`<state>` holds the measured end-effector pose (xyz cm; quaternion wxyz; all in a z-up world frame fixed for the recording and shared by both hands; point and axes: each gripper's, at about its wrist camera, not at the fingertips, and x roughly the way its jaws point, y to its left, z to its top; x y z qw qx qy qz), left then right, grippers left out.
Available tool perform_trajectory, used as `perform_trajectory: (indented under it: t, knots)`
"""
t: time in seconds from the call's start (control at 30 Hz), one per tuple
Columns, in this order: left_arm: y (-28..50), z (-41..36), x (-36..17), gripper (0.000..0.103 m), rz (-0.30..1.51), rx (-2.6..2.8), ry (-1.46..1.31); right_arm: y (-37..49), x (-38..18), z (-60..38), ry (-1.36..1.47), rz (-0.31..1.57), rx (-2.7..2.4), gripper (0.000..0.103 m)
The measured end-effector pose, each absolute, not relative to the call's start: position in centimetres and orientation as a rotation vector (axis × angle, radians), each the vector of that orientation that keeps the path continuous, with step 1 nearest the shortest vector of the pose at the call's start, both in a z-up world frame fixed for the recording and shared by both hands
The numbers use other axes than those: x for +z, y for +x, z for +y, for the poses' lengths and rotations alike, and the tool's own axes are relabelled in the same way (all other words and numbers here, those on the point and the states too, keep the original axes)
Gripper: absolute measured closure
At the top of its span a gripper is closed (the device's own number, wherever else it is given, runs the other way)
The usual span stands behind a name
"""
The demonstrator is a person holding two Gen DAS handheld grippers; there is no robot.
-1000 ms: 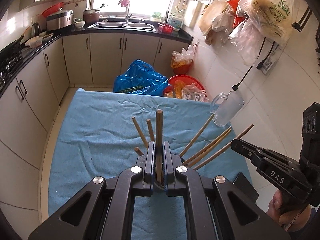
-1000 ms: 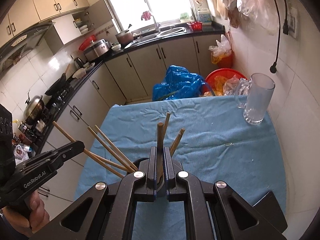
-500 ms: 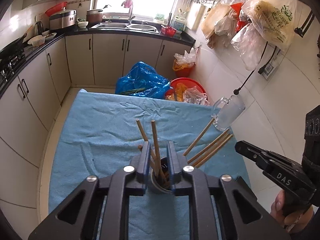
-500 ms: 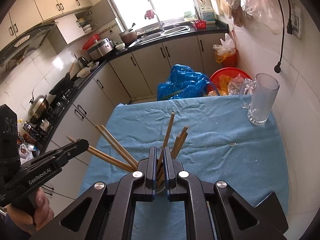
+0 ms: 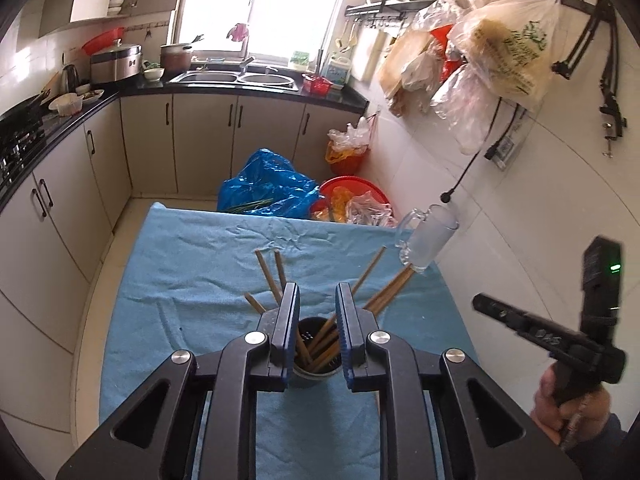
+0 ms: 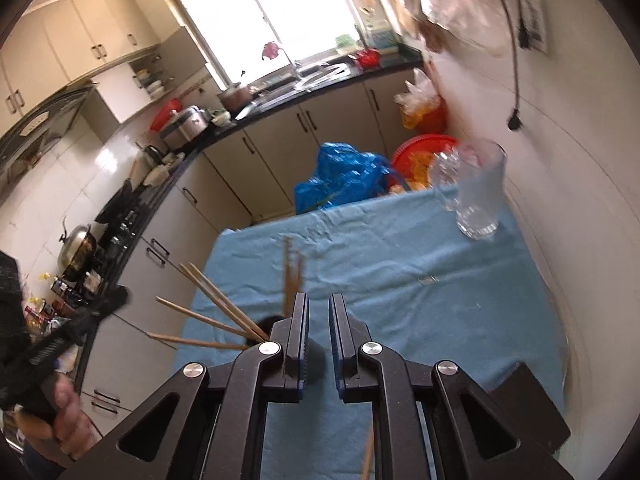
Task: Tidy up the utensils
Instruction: 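Open the right tool and move it back over the last chopsticks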
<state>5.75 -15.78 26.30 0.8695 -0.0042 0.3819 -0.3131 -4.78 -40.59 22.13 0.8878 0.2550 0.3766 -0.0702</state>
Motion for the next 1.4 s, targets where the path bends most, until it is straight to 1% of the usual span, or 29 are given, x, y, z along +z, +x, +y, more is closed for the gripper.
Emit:
perform_trajectory:
  t: [0.2, 0.3, 0.47, 0.6, 0.67, 0.97, 1.33, 1.37, 1.4]
  knots:
    - [3.0, -16.0, 24.3, 0.08, 0.831, -0.685, 0.023, -6.8, 17.2, -41.9, 0.577, 0.885, -0.197, 0.092]
    - [1.6, -16.3, 21.8, 0.077, 0.89, -0.702, 0.045, -7.9, 14.6, -42.0, 0.595, 0.941, -0.214, 0.092]
    - [-0.7, -17.3, 15.5, 0.073, 1.044, -0.714, 0.105, -9.0, 10.8, -41.5, 0.62, 1.023, -0.212, 0.092]
    - [-2.0, -17.5, 10.7, 0.073, 1.177, -0.681, 0.149, -9.5, 7.0, -40.6, 0.651, 1.121, -0.176, 0.092]
    - [-2.6, -17.2, 9.3, 0.073, 1.216, -0.669, 0.167, -9.2, 5.9, -40.3, 0.649, 1.152, -0.178, 0.092]
    - [-2.5, -15.1, 9.2, 0.072, 1.228, -0.654, 0.167, -6.5, 2.9, -39.7, 0.643, 1.244, -0.18, 0.092]
    - [-2.0, -13.6, 8.6, 0.072, 1.25, -0.636, 0.148, -3.9, 1.2, -38.6, 0.551, 1.315, -0.207, 0.092]
    - [-2.0, -13.7, 8.6, 0.072, 1.254, -0.642, 0.148, -3.8, 1.2, -38.5, 0.54, 1.319, -0.208, 0.093]
    - [-1.9, -13.9, 8.5, 0.072, 1.258, -0.648, 0.147, -3.8, 1.2, -38.4, 0.524, 1.323, -0.219, 0.096]
